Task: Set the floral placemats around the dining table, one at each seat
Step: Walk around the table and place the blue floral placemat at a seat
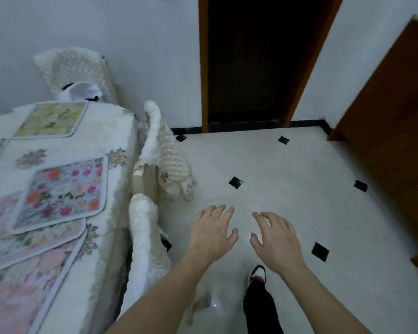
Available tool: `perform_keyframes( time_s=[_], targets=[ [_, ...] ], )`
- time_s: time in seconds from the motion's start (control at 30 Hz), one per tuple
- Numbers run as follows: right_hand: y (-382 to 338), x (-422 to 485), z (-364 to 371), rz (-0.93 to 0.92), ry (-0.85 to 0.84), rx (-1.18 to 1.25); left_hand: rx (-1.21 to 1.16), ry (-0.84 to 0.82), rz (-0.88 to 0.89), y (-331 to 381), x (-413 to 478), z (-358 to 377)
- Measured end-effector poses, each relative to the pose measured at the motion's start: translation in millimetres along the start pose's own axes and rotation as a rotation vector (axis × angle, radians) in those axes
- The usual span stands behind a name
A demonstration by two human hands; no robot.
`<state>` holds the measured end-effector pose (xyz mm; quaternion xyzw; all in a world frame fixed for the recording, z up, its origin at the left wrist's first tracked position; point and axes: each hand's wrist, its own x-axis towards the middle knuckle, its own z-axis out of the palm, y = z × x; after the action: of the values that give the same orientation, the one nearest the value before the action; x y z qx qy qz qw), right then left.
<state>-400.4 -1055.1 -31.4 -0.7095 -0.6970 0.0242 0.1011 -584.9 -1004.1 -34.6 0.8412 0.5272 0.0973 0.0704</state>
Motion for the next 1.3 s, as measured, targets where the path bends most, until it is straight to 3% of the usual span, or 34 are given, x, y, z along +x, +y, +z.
perform_keyframes(
  time_s=[0.33, 0.57, 1.0, 1.3],
  targets=[
    [-30.3, 224.0, 23.6, -0.415, -0.024, 0.114, 0.104, 0.114, -0.398, -79.5, 115.1, -22.5],
    [-92.4, 335.2, 22.2, -0.719, -0.064, 0.205, 0.188, 0.213, -0.669, -126.0, 149.9, -51.8],
    [-285.2, 365.1, 49.9, -1.24, -0.159, 0.295, 0.251, 0.294, -1.228, -214.4, 59.3, -86.5],
    [-395.5, 372.0, 85.8, -1.362, -0.252, 0.208, 0.16, 0.381, -1.454, -295.7, 7.0, -83.5]
  ],
)
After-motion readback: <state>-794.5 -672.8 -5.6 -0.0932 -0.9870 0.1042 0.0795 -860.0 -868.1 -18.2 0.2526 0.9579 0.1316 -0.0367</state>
